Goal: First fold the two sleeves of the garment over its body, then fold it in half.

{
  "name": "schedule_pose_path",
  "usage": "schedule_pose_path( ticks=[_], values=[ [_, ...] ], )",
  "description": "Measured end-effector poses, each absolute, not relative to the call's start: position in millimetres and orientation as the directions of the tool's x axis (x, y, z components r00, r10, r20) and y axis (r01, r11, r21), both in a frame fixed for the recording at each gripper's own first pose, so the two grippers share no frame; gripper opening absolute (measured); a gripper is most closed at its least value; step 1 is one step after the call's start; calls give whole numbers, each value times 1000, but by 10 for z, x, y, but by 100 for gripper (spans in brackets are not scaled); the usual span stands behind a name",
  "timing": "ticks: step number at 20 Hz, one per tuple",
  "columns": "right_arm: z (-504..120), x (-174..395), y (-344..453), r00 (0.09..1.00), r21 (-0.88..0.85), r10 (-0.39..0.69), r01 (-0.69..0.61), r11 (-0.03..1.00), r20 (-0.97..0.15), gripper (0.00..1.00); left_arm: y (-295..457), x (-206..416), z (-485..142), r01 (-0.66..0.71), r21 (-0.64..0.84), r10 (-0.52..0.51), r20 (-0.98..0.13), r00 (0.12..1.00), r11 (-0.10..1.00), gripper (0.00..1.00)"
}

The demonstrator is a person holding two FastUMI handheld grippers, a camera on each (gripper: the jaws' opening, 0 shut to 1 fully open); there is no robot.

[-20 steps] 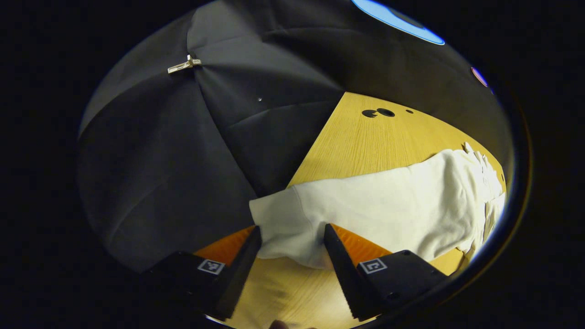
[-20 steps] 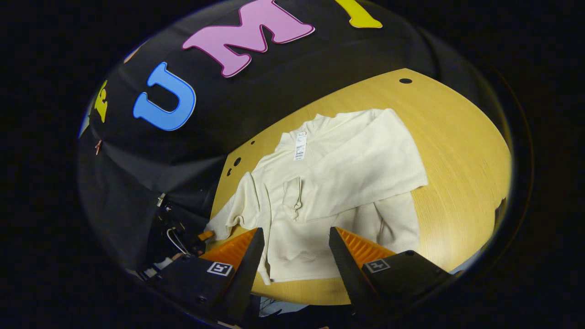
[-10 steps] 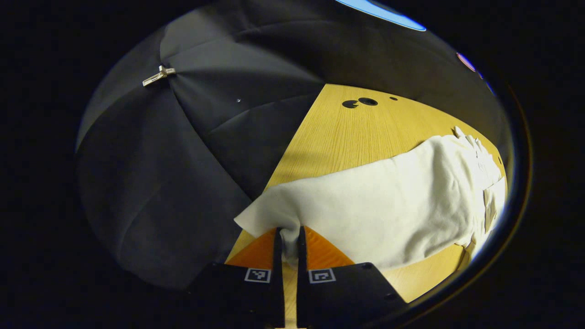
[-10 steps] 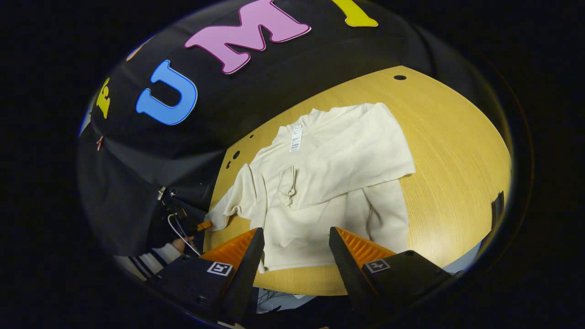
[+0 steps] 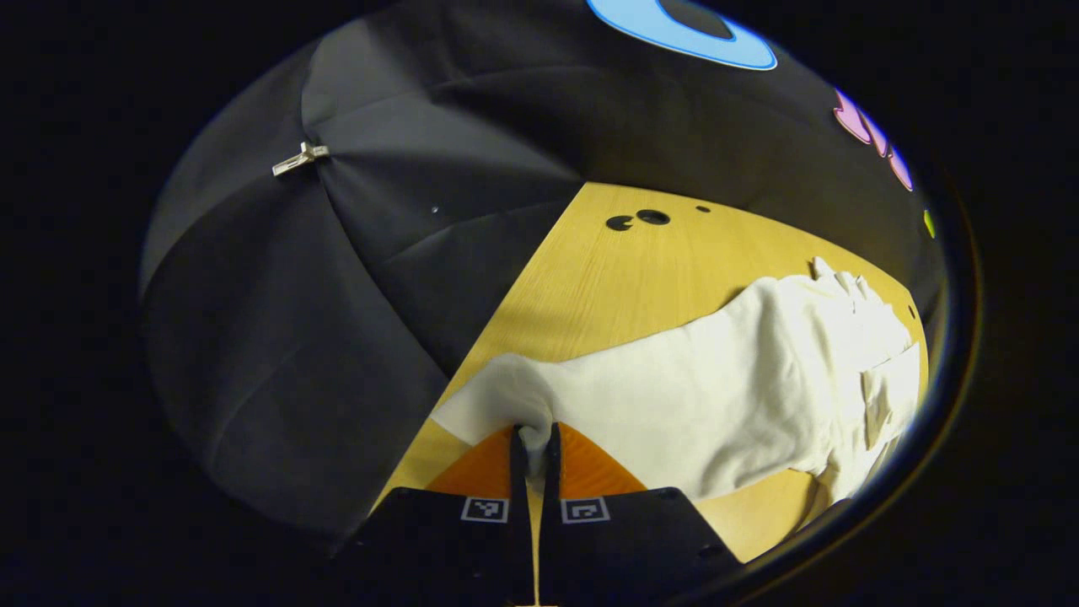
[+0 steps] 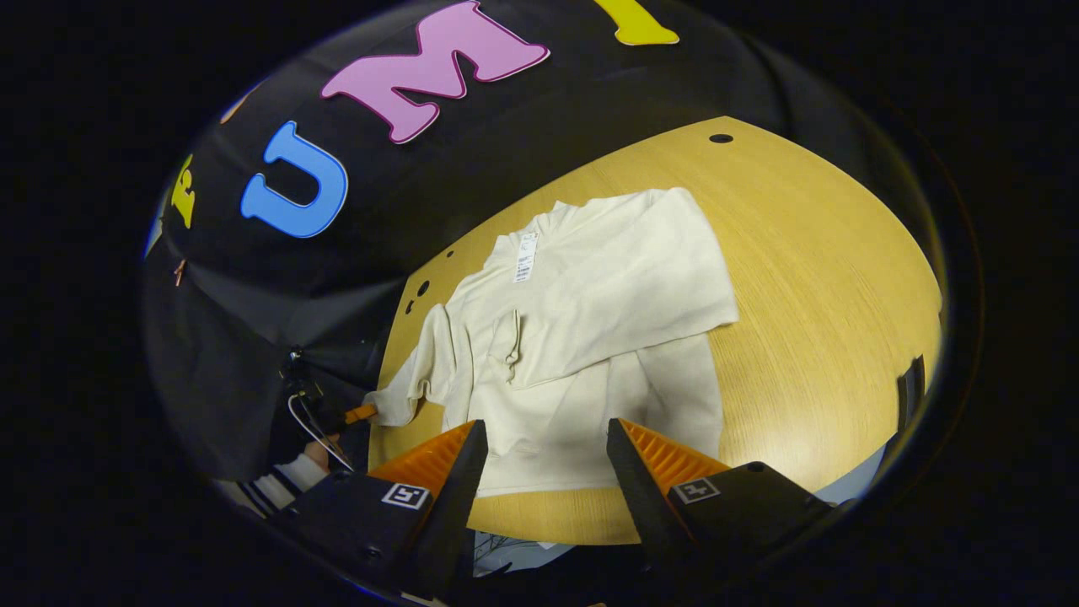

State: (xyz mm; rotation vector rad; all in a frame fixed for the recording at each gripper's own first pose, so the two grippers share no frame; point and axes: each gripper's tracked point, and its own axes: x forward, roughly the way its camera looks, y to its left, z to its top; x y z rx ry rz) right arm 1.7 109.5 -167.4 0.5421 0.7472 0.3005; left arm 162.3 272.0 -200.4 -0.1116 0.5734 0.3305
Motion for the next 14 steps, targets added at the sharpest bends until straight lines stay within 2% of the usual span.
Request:
schedule_pose_path(
  ticks=[6,14],
  values=[
    [-1708,66,991,689,568,454,-74,820,-565,88,2055,1671,-1544,-270,-50,214,-478,852,962,8],
    [-1747,91,788,685,584,459,-60,810,-566,88,932,1815,-958,-129,-101,79,-397,914,987,8]
  ],
)
